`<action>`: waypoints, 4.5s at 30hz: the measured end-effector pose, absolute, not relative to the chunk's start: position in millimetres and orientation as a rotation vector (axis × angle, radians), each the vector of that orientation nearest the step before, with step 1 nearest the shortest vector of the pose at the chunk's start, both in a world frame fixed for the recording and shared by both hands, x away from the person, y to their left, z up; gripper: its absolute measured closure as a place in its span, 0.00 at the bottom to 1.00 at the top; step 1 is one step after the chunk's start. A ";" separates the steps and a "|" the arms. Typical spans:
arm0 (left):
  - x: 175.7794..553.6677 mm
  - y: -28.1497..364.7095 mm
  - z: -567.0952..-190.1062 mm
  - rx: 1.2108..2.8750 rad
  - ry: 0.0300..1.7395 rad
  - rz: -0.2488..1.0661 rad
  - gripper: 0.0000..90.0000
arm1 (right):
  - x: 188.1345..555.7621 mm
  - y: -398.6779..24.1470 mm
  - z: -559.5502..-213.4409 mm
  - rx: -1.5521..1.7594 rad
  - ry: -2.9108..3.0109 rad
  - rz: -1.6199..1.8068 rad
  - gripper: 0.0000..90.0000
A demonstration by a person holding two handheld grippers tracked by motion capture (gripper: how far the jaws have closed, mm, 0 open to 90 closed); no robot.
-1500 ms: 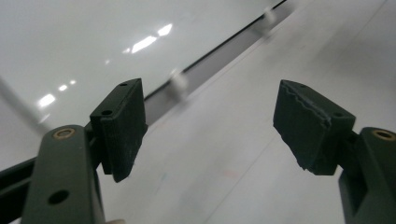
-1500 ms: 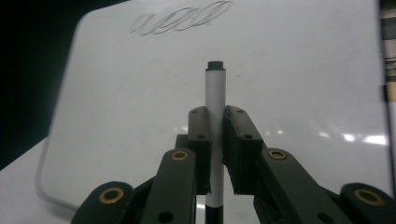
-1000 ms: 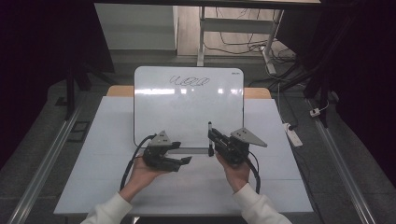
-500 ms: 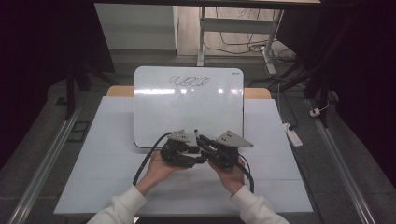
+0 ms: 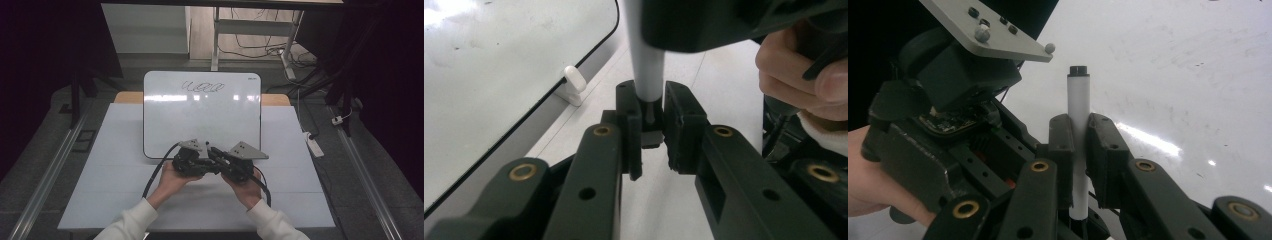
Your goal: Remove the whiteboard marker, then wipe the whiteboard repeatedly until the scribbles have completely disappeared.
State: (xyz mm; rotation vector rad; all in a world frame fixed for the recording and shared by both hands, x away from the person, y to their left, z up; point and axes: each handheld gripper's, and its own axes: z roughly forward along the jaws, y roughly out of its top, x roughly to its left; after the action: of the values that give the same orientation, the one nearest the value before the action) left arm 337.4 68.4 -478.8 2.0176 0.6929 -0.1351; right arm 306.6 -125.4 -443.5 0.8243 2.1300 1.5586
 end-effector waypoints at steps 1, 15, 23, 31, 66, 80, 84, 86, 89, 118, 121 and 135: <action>337.4 68.5 -479.2 2.015 0.695 -0.134 0.86 | 307.2 -125.9 -443.6 0.827 2.131 1.569 0.89; 331.5 95.5 -465.2 1.952 0.685 0.041 0.87 | 311.7 -205.0 -444.0 0.790 2.130 1.615 0.56; 328.6 121.6 -451.8 1.844 0.658 0.188 0.87 | 308.9 -283.2 -464.5 0.919 2.119 1.562 0.54; 342.8 152.0 -430.3 1.676 0.697 0.393 0.87 | 314.3 -300.8 -470.5 0.983 2.096 1.535 0.55; 496.1 151.0 -407.5 1.536 0.912 0.612 0.87 | 319.3 -297.1 -480.6 1.027 2.134 1.535 0.55; 494.1 136.9 -408.8 1.564 0.885 0.645 0.87 | 319.1 -298.2 -481.2 1.039 2.124 1.539 0.53; 493.8 157.6 -407.4 1.527 0.931 0.657 0.87 | 319.6 -301.5 -482.0 1.053 2.114 1.546 0.53; 491.4 158.7 -411.0 1.525 0.928 0.650 0.87 | 319.2 -302.2 -481.8 1.052 2.112 1.543 0.53; 489.1 143.8 -418.1 1.547 0.886 0.619 0.87 | 319.2 -301.2 -482.1 1.052 2.114 1.546 0.52; 483.0 176.2 -416.9 1.496 0.950 0.688 0.87 | 318.0 -297.3 -482.7 1.044 2.126 1.547 0.52; 479.9 166.9 -425.3 1.490 0.932 0.657 0.87 | 317.7 -295.9 -482.7 1.042 2.129 1.548 0.52; 478.3 175.0 -424.8 1.466 0.957 0.688 0.87 | 317.5 -295.4 -482.7 1.044 2.129 1.549 0.51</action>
State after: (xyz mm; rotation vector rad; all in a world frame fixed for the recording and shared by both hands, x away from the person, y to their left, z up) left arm 478.3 175.0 -424.8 1.4662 0.9565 0.6883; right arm 317.5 -295.4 -482.7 1.0438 2.1285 1.5493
